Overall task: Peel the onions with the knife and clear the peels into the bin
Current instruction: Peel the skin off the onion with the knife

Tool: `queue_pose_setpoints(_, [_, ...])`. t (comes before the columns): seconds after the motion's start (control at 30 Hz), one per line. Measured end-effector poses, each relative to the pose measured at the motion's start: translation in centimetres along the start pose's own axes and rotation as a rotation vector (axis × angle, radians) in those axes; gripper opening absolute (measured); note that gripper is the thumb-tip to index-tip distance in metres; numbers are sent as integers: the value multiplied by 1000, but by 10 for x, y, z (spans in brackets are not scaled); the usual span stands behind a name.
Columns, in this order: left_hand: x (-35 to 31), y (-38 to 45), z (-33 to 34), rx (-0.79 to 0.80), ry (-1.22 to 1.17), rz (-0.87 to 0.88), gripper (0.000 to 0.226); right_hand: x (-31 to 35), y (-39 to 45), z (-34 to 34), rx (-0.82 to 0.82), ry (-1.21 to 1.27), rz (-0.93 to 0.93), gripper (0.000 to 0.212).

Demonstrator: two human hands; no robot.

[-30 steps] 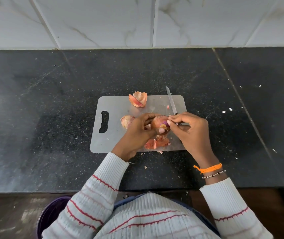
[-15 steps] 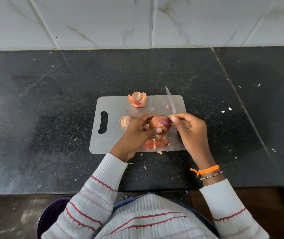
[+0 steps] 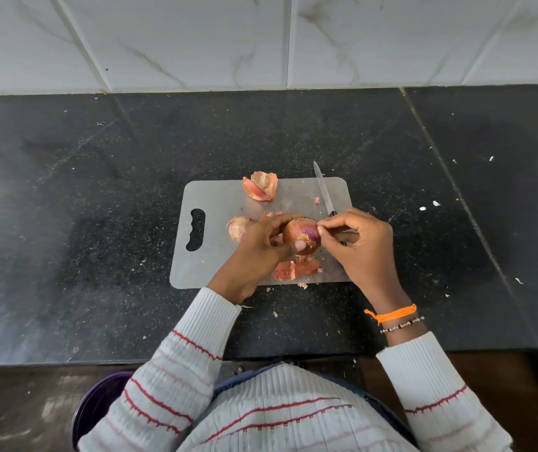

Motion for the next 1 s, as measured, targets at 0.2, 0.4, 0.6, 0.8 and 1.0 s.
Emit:
queue_pose_setpoints(0.2, [1,-1,3,32,-126,-33,37,-11,-2,-3,-72,188,251,18])
queue_pose_setpoints(0.4, [1,0,3,17,-176,-23,42,0,-4,8,-52,240,242,13])
queue_pose_setpoints(0.6, [2,-3,6,38,-222,-38,37,-11,-4,10,-98,256,353,9])
queue_pose_setpoints(0.8, [-2,-5,6,46,-358,-44,45,-6,-5,4,-114,239,339,9])
queue_pose_setpoints(1.0, [-4,-4,4,23,-336,-37,44,5,-4,4,-76,150,187,11])
Point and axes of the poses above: each hand's wrist, its own y-axis towards the middle knuckle, its own z-axis out of the palm, x = y × z, the point moved 4 cm from there along y, towards the middle knuckle, and after that the axes turned 4 degrees about y, right-handed, at the moved point
